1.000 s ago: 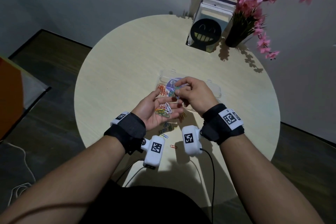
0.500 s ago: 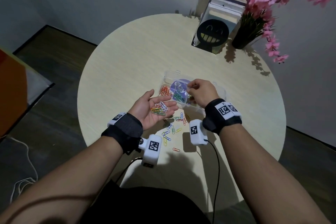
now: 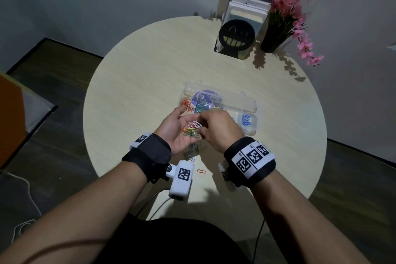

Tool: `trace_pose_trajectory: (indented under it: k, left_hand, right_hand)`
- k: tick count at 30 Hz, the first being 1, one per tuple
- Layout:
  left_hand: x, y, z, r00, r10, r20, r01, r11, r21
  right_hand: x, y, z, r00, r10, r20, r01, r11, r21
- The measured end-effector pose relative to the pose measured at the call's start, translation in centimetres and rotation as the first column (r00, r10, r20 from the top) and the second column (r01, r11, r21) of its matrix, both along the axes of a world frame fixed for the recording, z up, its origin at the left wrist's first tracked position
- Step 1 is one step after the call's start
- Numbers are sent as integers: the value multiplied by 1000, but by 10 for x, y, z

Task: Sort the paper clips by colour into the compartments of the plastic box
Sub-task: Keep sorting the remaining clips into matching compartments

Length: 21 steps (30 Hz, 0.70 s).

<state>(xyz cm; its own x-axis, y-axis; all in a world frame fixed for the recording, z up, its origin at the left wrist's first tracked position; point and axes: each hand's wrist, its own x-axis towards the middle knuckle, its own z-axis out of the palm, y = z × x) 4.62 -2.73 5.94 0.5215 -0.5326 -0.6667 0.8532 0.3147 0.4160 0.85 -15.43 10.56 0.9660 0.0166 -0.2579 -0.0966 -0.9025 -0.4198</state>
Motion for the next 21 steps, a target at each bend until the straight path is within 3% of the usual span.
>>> trace_pose_trajectory:
  k: [14, 18, 21]
  left_hand:
    - [-12, -17, 4, 998, -61, 16, 60, 998, 6]
    - [-13, -21, 5, 999, -53, -1, 53, 998, -25]
    - [-11, -24, 5, 999, -49, -17, 48, 997, -59]
  right_hand:
    - [-22, -18, -11, 994, -79, 71, 73, 994, 75]
    - [-22, -36, -12, 982, -184, 46, 170, 961, 217]
    - [-20, -48, -12, 959, -283, 13, 256, 886, 387]
